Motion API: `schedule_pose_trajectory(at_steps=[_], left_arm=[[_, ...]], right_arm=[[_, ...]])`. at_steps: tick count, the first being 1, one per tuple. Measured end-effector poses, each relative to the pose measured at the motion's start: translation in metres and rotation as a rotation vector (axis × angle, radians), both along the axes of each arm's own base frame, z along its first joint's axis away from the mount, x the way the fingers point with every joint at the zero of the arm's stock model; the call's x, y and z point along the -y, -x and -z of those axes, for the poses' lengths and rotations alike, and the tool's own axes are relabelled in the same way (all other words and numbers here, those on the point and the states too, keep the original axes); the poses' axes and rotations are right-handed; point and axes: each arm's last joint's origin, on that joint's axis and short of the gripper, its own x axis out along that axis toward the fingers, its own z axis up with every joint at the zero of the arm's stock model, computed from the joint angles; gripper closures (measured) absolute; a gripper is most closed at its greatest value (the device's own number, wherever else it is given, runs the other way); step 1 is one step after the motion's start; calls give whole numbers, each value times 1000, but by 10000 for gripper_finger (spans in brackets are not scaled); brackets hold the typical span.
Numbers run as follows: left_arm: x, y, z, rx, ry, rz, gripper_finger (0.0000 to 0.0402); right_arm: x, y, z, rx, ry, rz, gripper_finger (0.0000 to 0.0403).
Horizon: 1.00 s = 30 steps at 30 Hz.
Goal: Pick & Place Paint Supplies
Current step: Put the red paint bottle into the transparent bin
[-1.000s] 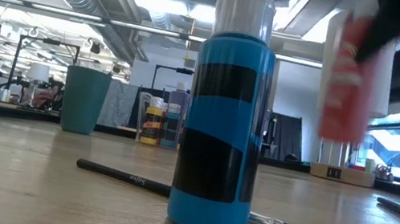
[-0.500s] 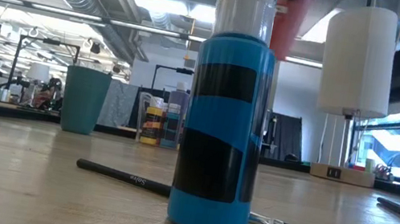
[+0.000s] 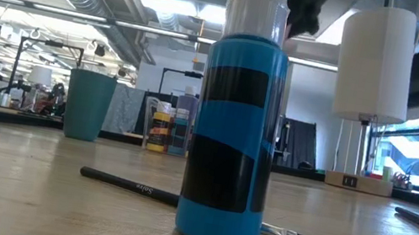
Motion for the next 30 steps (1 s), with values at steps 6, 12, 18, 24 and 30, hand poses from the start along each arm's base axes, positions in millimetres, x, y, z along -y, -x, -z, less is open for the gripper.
schedule_pose_trajectory(at_steps=[6, 12, 18, 24, 30], left_arm=[[1, 1, 0, 8, -37, -44, 274], [1, 1, 0, 7, -39, -44, 274], [1, 2, 1, -7, -43, -44, 274], [0, 2, 1, -13, -44, -43, 274], [0, 3, 2, -23, -39, -40, 274]], right_arm=[[16, -18, 30, -87, -20, 31, 202], [33, -23, 46, -129, -32, 72, 202], [46, -25, 55, -146, -54, 98, 202], [51, -30, 67, -150, -107, 90, 202], [52, -31, 68, -140, -122, 118, 200]])
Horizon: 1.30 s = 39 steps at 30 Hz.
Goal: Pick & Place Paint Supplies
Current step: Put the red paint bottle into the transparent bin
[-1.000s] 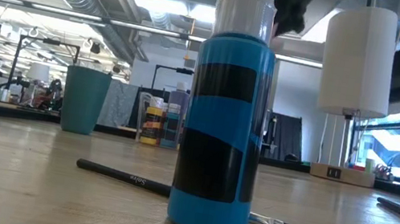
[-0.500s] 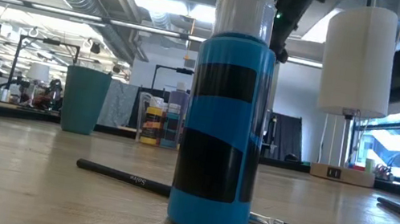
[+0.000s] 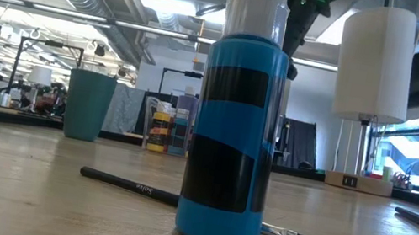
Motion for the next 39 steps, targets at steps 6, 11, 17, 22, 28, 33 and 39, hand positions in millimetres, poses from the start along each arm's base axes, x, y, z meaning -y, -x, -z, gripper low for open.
schedule_pose_trajectory(at_steps=[6, 11, 17, 22, 28, 33, 39], left_arm=[[0, 1, 1, -9, 11, -10, 274], [0, 1, 1, -6, 17, -13, 274], [2, 2, 1, -3, 23, -8, 274], [3, 2, 1, -2, 23, -5, 274], [3, 2, 1, -2, 23, -5, 274], [3, 2, 1, -2, 23, -5, 274], [3, 2, 1, -2, 24, -5, 274]], right_arm=[[0, 0, 1, 5, -6, 15, 201], [2, 2, 13, -1, -21, 43, 199], [4, 4, 32, 9, -18, 51, 200], [6, 5, 36, 15, -17, 55, 200], [8, 5, 36, 30, -40, 50, 200], [8, 5, 36, 33, -42, 48, 199], [10, 2, 46, 15, -79, 36, 198]])
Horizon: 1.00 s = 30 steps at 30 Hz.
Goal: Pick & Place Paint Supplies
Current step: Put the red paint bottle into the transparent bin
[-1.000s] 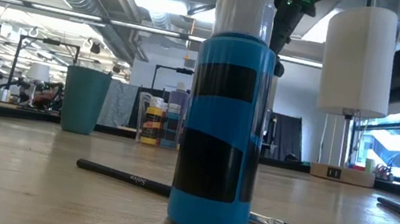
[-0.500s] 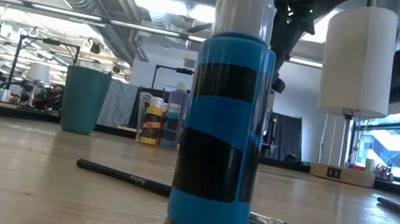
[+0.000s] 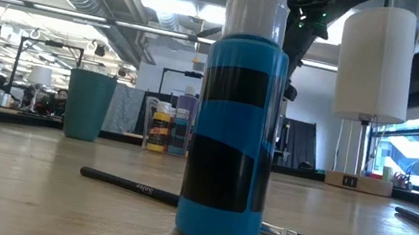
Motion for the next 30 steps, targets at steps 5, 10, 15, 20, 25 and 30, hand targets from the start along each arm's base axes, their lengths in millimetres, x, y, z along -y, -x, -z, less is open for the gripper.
schedule_pose_trajectory(at_steps=[5, 10, 15, 20, 25, 30], left_arm=[[0, 0, 0, 0, 0, 0, 274], [0, 0, 0, 0, 0, 0, 274], [0, 0, 0, 0, -1, 0, 274], [0, 0, 1, -8, -3, 0, 274], [0, 0, 1, -9, -4, 1, 274], [0, 0, 1, -8, -4, 1, 274]], right_arm=[[1, -4, 9, -15, -15, -27, 180], [1, -5, 12, -23, -15, -26, 159], [1, -5, 14, -36, -20, -27, 148], [1, -5, 14, -36, -20, -27, 147], [0, -3, 13, -48, -27, -28, 146], [0, -2, 7, -67, -35, -28, 146]])
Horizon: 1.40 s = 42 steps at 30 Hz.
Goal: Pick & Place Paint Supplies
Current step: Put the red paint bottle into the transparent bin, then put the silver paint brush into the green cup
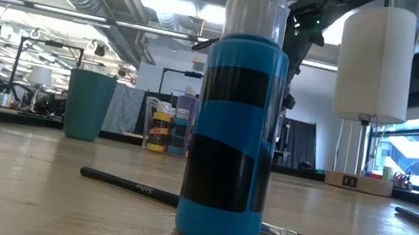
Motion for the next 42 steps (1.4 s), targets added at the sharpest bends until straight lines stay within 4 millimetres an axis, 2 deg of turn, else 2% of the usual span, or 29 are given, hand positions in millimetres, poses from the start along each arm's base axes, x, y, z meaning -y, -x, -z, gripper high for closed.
schedule_pose_trajectory(at_steps=[7, 17, 23, 29, 35, 42], left_arm=[[0, 0, 0, 0, 0, 0, 274], [0, 0, 0, 1, 1, 0, 274], [0, 0, 0, 1, 1, -1, 274], [0, 0, 0, 2, 2, -1, 274], [0, 0, 0, 2, 2, -1, 274], [0, -1, -1, 14, 5, -2, 274]], right_arm=[[0, 0, -12, -14, -5, -1, 146], [-2, 4, -12, -58, -23, -1, 146], [-5, 9, -25, -30, -12, -2, 146], [-11, 25, -42, -54, -22, 12, 146], [-34, 48, -61, -123, -185, -18, 146], [-87, 63, -71, -281, -297, -176, 146]])
